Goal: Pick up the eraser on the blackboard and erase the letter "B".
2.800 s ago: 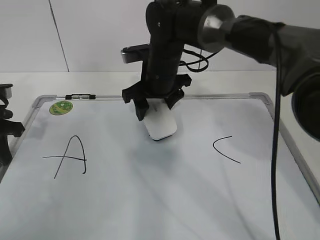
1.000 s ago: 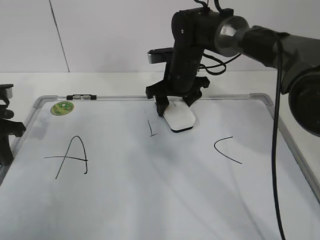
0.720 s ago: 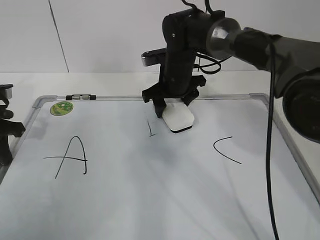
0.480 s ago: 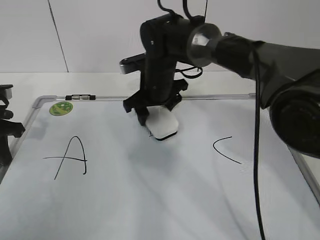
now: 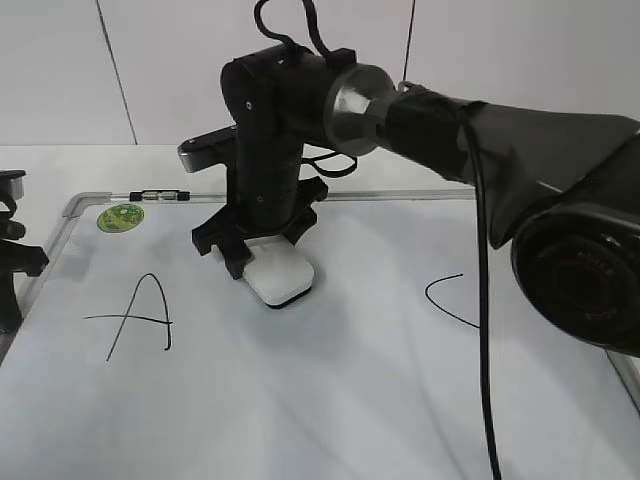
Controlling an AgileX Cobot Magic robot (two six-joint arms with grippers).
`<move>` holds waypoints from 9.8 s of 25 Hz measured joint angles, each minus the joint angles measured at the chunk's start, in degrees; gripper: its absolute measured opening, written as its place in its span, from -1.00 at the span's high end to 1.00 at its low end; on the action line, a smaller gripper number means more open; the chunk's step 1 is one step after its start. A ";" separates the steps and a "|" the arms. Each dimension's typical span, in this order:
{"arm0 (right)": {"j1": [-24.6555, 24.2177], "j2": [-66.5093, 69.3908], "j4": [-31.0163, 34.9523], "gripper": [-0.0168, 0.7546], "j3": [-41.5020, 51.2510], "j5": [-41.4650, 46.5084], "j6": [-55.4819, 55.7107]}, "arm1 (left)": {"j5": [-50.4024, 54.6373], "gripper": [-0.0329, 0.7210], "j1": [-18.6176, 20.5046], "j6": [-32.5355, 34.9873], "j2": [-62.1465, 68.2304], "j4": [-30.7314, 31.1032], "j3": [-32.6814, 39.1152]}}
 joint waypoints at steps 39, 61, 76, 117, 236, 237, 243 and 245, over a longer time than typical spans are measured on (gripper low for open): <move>-3.37 0.11 4.31 -0.44 -0.31 -0.57 1.53 | 0.12 0.87 0.00 0.00 0.00 0.03 0.00; -6.36 1.05 6.09 -0.44 -3.32 0.80 1.53 | 0.10 0.87 0.00 0.00 0.00 0.03 0.00; -11.53 -0.18 4.64 -0.44 -2.64 1.00 1.66 | 0.10 0.87 0.00 0.00 0.00 0.03 0.00; -27.12 -46.92 0.00 -0.43 58.25 -9.41 2.79 | 1.14 0.87 0.00 0.00 0.00 -0.61 0.00; -31.11 -42.55 -7.96 -0.61 51.77 -8.06 8.48 | 1.26 0.87 0.00 0.00 0.00 -1.63 0.00; -31.11 -42.55 -7.74 -0.58 50.53 -6.69 8.48 | 1.26 0.87 0.00 0.00 0.00 -1.63 0.00; -31.11 -42.55 -7.51 -0.52 45.71 -0.68 8.48 | 1.26 0.81 0.00 0.37 0.00 -1.67 0.00; -31.11 -42.55 -7.51 -0.51 44.96 0.33 8.04 | 1.26 0.76 0.00 0.85 0.00 -1.67 0.00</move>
